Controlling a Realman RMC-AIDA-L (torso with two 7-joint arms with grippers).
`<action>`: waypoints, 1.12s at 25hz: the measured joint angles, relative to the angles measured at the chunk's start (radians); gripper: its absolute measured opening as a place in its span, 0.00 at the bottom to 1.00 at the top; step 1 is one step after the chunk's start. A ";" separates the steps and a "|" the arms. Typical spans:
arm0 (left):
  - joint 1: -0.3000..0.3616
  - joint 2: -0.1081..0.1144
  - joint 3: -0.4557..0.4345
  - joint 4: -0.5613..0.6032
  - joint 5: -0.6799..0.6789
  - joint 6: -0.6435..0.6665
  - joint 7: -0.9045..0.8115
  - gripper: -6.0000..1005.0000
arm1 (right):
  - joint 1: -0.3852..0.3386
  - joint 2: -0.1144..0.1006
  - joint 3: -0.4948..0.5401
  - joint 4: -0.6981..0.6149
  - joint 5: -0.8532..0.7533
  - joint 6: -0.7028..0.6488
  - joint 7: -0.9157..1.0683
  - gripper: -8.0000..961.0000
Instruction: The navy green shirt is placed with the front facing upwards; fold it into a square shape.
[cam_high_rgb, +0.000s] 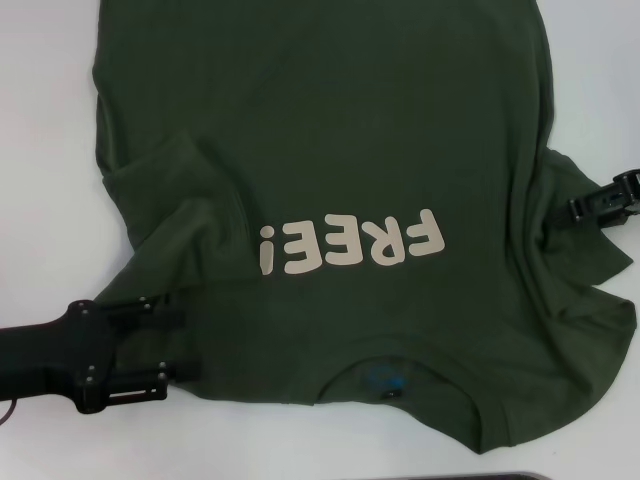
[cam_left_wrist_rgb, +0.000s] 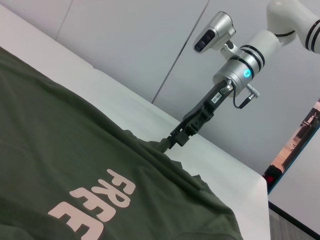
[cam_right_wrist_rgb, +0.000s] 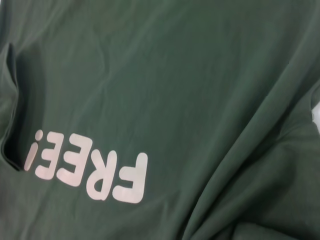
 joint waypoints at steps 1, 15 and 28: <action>0.000 0.000 0.000 0.000 0.000 0.000 0.000 0.72 | 0.001 0.000 -0.007 -0.002 0.000 0.001 0.000 0.93; 0.001 0.002 -0.015 -0.009 0.000 -0.002 0.000 0.72 | 0.027 0.013 -0.152 -0.025 0.000 0.020 -0.065 0.93; 0.002 0.000 -0.025 -0.009 0.000 -0.002 0.000 0.72 | 0.043 0.025 -0.205 -0.057 -0.074 0.033 -0.061 0.93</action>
